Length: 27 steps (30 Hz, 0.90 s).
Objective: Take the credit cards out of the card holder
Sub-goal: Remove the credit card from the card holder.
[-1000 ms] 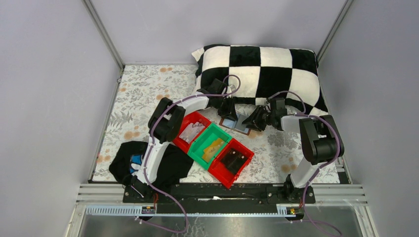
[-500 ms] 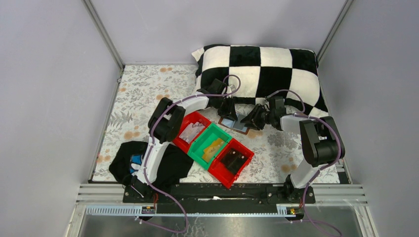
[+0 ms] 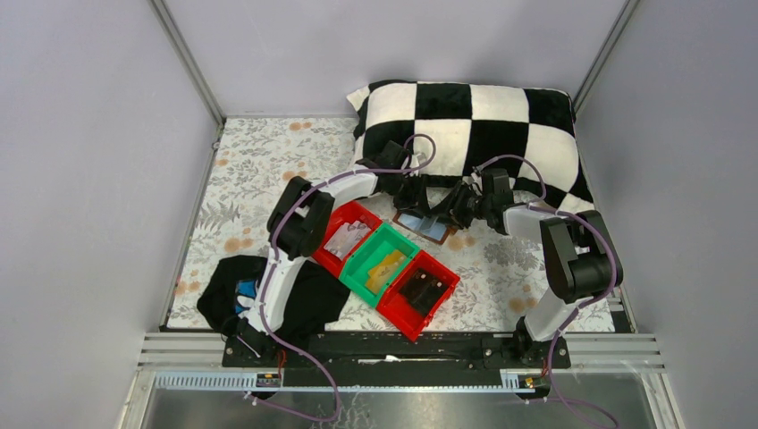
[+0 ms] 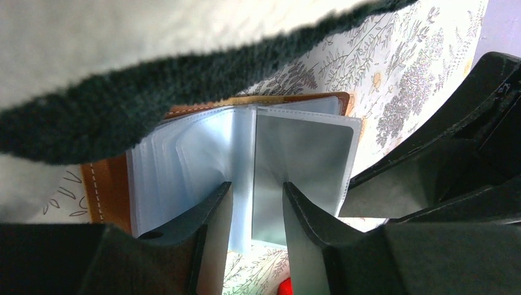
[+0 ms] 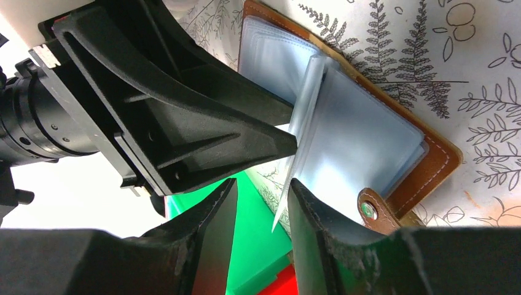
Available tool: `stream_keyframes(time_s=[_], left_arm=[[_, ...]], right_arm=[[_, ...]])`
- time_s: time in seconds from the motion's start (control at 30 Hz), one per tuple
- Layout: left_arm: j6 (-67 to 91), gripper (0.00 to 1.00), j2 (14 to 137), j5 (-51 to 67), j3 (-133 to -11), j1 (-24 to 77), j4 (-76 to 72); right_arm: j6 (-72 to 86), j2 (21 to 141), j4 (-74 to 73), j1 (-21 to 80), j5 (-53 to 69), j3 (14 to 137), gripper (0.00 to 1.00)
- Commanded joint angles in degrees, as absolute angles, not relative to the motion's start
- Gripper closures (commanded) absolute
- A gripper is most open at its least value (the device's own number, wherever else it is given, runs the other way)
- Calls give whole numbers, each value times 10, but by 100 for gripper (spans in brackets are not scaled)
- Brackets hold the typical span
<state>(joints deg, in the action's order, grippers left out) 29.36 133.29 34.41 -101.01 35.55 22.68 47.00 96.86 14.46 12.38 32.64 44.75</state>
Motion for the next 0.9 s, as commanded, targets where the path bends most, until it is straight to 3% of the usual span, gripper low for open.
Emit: stream_keyframes(time_s=[0.0, 0.3, 0.5, 0.87], left_arm=[[280, 59, 1314, 335, -1013, 371, 262], [290, 53, 1272, 317, -1014, 361, 263], [300, 39, 1225, 308, -1008, 353, 265], [336, 40, 1150, 236, -958, 323, 269]], right_arm=[[478, 957, 180, 131, 339, 470, 57], [482, 981, 192, 137, 339, 487, 57], [478, 1003, 183, 148, 339, 520, 57], [474, 1065, 176, 156, 330, 553, 57]])
